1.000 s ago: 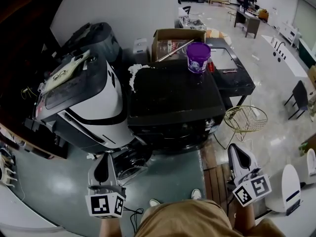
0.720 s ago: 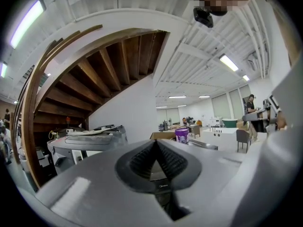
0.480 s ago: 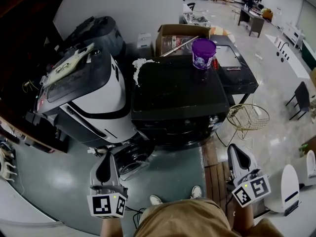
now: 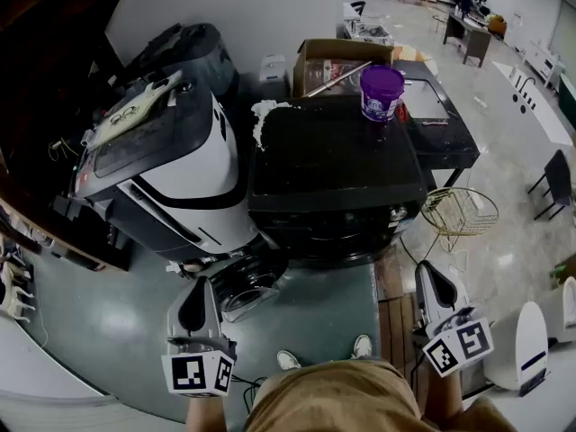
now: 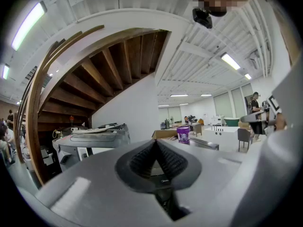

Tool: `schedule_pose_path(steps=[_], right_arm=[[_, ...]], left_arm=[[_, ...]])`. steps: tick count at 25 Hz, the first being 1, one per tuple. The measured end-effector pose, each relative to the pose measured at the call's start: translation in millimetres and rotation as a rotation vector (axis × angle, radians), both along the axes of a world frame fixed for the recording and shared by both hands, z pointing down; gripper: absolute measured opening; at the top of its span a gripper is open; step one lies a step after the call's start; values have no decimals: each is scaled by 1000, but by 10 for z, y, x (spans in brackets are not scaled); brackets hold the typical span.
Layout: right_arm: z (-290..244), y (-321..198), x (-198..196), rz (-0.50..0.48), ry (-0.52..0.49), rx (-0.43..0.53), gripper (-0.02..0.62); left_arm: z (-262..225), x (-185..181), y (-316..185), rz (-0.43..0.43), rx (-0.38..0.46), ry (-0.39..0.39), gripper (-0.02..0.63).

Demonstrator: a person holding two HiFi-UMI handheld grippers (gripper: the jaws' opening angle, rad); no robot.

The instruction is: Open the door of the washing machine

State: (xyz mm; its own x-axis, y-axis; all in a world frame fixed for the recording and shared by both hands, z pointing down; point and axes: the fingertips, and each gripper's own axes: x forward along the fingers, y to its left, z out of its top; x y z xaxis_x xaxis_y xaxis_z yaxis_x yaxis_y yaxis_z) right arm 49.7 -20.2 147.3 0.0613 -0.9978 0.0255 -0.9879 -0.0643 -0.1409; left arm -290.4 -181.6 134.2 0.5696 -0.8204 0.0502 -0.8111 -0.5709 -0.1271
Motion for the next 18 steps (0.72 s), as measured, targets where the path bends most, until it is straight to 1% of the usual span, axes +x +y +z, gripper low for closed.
schedule_pose_path(steps=[9,18], right_arm=[[-15,44,-80,-19,11,2,5],[33,97,-182,-46,7,-6,5]], left_arm=[[-31,-45,107,-7,5,1,61],[21,-199,248,-39,-9,-6,61]])
